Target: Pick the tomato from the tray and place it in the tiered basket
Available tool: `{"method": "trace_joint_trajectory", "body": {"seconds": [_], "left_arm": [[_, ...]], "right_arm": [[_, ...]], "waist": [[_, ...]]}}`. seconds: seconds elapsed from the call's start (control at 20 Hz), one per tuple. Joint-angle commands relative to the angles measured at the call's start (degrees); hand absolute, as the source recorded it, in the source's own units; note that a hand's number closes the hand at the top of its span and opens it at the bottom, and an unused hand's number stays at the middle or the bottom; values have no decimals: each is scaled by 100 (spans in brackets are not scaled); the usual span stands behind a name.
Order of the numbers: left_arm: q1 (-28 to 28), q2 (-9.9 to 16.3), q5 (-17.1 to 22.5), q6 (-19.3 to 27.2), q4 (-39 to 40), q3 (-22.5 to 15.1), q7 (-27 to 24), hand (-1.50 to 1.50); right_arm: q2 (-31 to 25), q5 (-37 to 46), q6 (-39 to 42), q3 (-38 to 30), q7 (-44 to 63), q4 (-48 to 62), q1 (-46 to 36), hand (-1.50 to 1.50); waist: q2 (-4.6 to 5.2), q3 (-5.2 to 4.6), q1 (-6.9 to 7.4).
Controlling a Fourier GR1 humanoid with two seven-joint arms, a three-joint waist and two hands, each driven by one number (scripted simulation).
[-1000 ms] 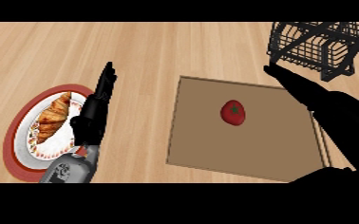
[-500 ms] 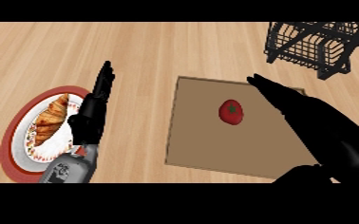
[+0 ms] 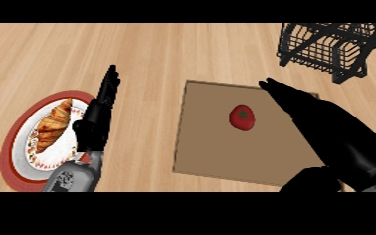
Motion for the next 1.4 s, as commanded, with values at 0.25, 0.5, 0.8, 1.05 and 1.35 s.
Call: {"method": "trace_joint_trajectory", "body": {"seconds": [0.25,0.5,0.8,1.05,1.35], "left_arm": [[-21,-74,-81,-146,-198,139,247,0],[-14,-243,-236,-85,-65,174,137,0],[167,-161,-174,-383,-147,304,38,0],[444,-487,-595,-114,-361,60,-29,0],[-40,-439,-485,-535,81,541,-12,0]], "right_arm": [[105,747,746,174,-280,411,-154,-150],[458,1499,547,321,-253,608,121,-150],[530,1648,663,-179,-706,1185,255,-150],[828,1727,995,-260,-447,668,753,-150],[1155,2349,867,-656,-1860,1628,776,-150]], "waist": [[4,5,6],[2,5,-7],[10,5,12],[-1,4,-19],[10,5,-9]]}}
